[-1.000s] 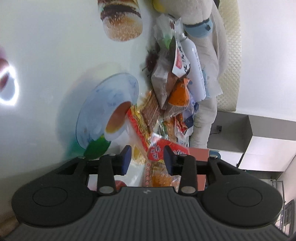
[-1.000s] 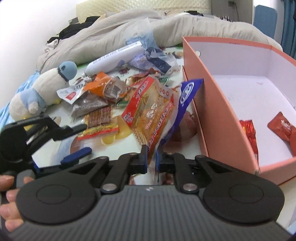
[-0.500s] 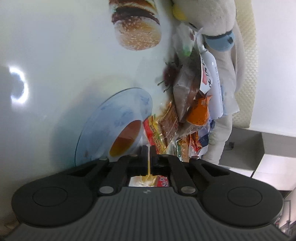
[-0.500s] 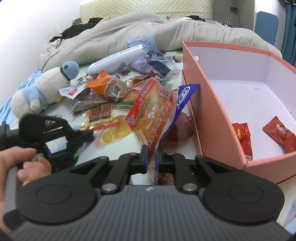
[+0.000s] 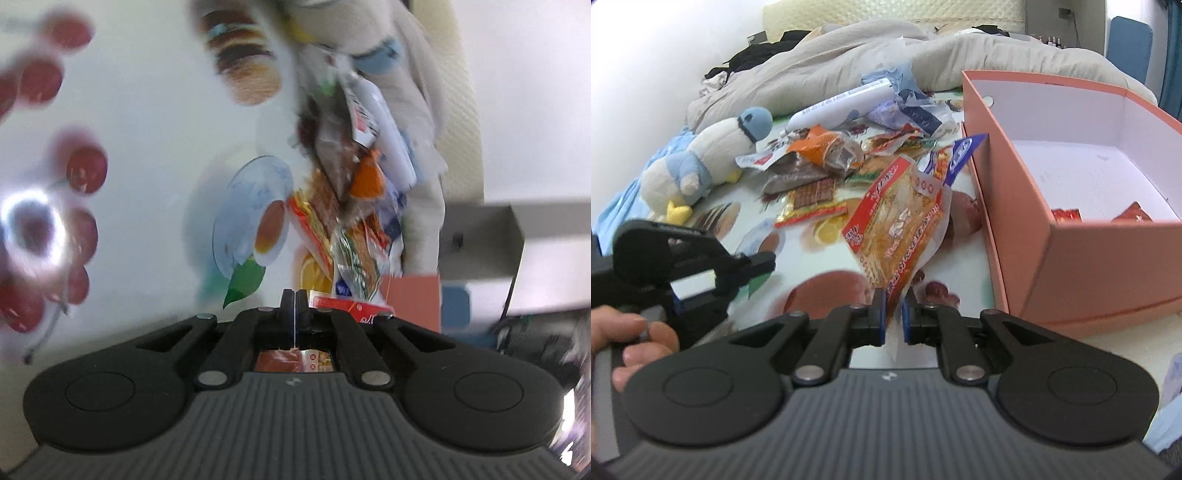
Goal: Organize snacks
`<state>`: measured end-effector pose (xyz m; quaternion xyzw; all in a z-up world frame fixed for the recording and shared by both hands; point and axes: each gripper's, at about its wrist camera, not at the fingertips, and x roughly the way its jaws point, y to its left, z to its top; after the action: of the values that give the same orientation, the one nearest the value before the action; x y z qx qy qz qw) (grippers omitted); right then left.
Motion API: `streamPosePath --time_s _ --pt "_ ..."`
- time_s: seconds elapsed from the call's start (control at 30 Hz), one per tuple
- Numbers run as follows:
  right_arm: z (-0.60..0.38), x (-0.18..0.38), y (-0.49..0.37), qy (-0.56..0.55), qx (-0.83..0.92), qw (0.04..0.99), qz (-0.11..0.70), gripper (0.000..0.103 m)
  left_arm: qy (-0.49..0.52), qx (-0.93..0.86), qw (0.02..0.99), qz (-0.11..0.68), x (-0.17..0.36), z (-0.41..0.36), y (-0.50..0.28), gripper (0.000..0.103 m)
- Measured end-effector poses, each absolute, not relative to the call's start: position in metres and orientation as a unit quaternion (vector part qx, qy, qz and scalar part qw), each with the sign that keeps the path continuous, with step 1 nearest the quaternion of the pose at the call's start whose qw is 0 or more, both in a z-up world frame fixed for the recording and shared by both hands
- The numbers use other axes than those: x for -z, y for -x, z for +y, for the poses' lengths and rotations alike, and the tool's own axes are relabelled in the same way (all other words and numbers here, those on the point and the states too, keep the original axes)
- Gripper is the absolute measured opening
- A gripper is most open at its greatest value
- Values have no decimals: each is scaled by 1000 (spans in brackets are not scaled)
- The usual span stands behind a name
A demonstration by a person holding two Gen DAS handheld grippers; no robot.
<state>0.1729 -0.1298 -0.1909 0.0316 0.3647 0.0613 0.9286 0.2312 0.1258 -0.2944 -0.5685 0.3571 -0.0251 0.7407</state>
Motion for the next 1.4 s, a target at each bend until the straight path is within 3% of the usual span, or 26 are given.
streamPosePath --time_s 0.2,0.3,0.33,0.37,0.43,0.47,0.57,0.67,0.7,0.73,0.8,1.17,1.4 --pt "-131 191 -156 -33 -63 927 368 12 464 67 799 376 261 123 -241 1" --pt "-131 195 -151 -47 -73 921 379 12 444 89 806 381 248 115 -241 14" --pt "-131 197 -150 -50 -78 920 382 12 442 96 806 382 244 112 -239 32" --pt "-129 199 -149 -52 -85 917 385 12 442 103 804 385 242 109 -236 57" --pt "-123 203 -149 -56 -106 910 398 13 444 118 798 389 242 103 -232 80" --pt "-120 205 -150 -64 -121 906 401 14 444 120 796 393 242 101 -229 83" --pt "-111 208 -150 -76 -145 900 405 17 427 123 800 403 243 96 -220 84" --pt "-107 210 -149 -87 -158 887 425 29 398 115 815 405 239 99 -208 85" --pt "-107 211 -147 -86 -160 885 428 37 390 112 819 406 238 100 -204 85" --pt "-106 211 -144 -80 -159 884 432 51 384 105 820 410 239 101 -201 87" --pt "-108 209 -138 -72 -157 885 432 64 366 87 823 426 242 101 -196 88" --pt "-141 163 -130 -76 -85 934 338 61 332 84 835 431 250 89 -198 90" --pt "-144 155 -152 -111 -76 937 323 57 314 85 855 404 253 98 -184 90"
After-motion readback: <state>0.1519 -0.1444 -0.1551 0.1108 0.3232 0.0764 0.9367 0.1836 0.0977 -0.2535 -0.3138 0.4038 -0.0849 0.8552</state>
